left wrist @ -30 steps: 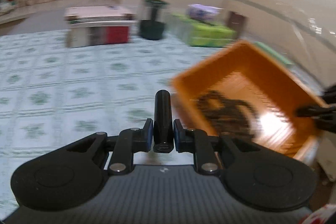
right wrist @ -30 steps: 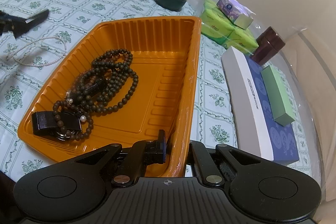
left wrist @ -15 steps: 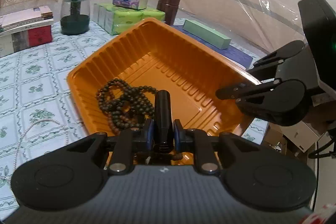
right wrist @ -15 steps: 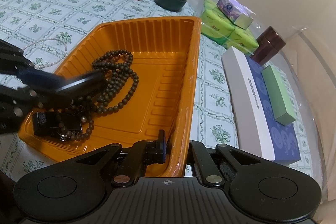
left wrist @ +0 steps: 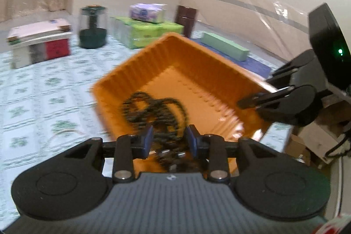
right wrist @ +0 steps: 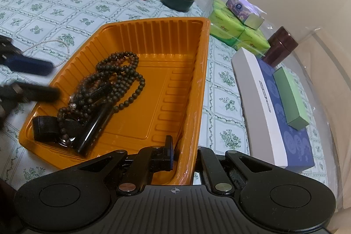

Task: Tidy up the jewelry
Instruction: 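Move the left gripper to the pearl strand and grasp it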

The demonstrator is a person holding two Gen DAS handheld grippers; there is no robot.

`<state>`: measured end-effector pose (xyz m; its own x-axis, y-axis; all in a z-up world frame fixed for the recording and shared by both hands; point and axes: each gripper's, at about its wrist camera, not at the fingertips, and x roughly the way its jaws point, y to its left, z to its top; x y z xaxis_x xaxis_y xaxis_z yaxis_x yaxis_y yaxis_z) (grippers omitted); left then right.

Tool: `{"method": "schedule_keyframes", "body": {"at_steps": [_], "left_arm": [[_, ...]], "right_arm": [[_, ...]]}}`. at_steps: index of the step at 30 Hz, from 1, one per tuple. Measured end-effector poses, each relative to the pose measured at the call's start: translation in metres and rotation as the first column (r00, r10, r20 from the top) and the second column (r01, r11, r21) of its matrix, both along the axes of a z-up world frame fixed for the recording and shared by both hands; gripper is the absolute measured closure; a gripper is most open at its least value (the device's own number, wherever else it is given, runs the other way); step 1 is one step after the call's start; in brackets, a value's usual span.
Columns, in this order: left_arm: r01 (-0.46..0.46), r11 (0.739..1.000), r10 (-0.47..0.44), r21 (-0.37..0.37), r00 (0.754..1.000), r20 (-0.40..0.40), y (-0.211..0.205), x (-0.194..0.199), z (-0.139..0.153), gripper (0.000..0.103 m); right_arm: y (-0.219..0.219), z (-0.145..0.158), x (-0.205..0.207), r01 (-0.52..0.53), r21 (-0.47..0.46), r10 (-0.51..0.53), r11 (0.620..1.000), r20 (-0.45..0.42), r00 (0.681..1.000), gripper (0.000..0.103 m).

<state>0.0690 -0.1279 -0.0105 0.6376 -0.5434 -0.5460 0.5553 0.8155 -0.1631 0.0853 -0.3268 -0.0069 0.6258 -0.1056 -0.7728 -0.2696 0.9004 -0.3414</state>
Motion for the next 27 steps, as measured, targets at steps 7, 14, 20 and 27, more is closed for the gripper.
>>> {"method": "schedule_keyframes", "body": {"at_steps": [7, 14, 20, 27], "left_arm": [[-0.188, 0.977, 0.186, 0.097, 0.982, 0.027, 0.073, -0.005, -0.018, 0.073], [-0.329, 0.934, 0.335, 0.141, 0.942, -0.022, 0.131, 0.012, -0.042, 0.074], [-0.328, 0.931, 0.338, 0.159, 0.941, -0.038, 0.129, 0.032, -0.052, 0.081], [-0.31, 0.924, 0.329, 0.224, 0.943, -0.054, 0.115, 0.047, -0.07, 0.087]], "right_arm": [[0.001, 0.0, 0.0, -0.002, -0.006, 0.002, 1.0, 0.0, 1.0, 0.098], [0.001, 0.0, 0.0, -0.003, -0.011, 0.003, 1.0, -0.002, 1.0, 0.098], [0.002, 0.0, 0.0, -0.002, -0.013, 0.002, 1.0, -0.004, 1.0, 0.098], [0.001, -0.001, 0.001, -0.001, -0.012, 0.001, 1.0, -0.007, 1.0, 0.098]]}}
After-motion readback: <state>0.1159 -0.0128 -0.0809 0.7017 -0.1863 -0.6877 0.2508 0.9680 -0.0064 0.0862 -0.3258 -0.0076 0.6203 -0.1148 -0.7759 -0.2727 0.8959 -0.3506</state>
